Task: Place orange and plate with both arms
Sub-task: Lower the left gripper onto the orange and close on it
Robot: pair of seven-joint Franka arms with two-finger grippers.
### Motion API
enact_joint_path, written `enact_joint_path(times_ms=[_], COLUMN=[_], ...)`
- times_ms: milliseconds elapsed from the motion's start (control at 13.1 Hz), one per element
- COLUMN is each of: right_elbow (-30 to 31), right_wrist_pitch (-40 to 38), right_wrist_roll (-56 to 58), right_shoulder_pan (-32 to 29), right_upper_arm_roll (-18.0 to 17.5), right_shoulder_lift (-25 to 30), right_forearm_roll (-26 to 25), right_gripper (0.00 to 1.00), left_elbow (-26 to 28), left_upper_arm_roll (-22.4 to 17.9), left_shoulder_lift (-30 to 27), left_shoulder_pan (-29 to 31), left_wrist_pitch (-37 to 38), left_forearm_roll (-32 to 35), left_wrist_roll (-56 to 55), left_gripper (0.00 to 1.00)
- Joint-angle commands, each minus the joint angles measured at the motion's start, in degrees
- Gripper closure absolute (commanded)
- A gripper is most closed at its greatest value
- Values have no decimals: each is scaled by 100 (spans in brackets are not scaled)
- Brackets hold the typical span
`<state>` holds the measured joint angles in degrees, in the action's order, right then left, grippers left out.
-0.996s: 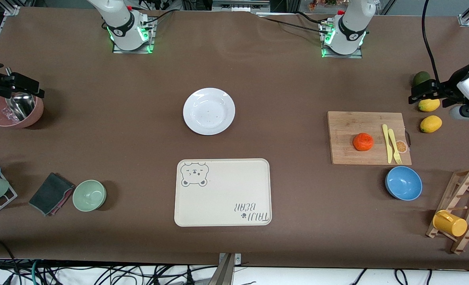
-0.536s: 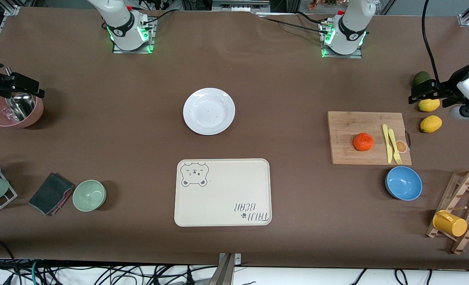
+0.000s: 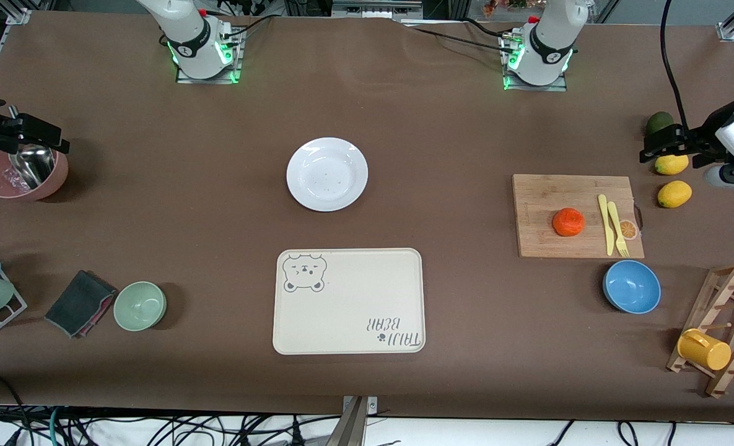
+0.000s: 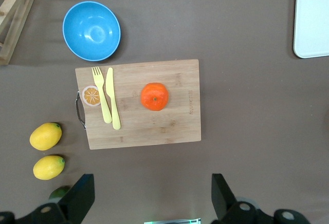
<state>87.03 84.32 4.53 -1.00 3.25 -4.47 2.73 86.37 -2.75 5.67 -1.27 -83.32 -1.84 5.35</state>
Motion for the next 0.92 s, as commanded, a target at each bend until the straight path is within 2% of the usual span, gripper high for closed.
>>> enact_joint_path(times_ms=[0, 153, 306, 460, 536, 613, 843], right_elbow=[-55, -55, -55, -55, -55, -55, -46], right_wrist_pitch=[-56, -56, -56, -65, -65, -65, -65], right_wrist_roll=[-5, -5, -4, -5, 4, 4, -5], right_shoulder_pan=[-15, -15, -15, -15, -15, -15, -15], right_upper_arm_roll=[0, 0, 0, 0, 0, 0, 0], right_shoulder_lift=[-1, -1, -1, -1, -1, -1, -1], right_forearm_roll=[8, 8, -1, 8, 8, 8, 8], right_gripper=[0, 0, 0, 0, 0, 0, 0], left_elbow=[-200, -235, -279, -340, -297, -149, 1324], left_upper_arm_roll=[3, -6, 3, -15, -15, -15, -6], left_shoulder_lift=[196, 749, 1670, 2032, 2026, 2069, 1650], left_shoulder_pan=[13, 39, 5, 3, 74, 153, 162], left_wrist_pitch=[53, -35, -123, -298, -412, -596, -2184], left_forearm_roll=[132, 79, 9, 26, 44, 26, 61], left_wrist_roll=[97, 89, 80, 88, 97, 97, 97], left_gripper=[0, 0, 0, 0, 0, 0, 0])
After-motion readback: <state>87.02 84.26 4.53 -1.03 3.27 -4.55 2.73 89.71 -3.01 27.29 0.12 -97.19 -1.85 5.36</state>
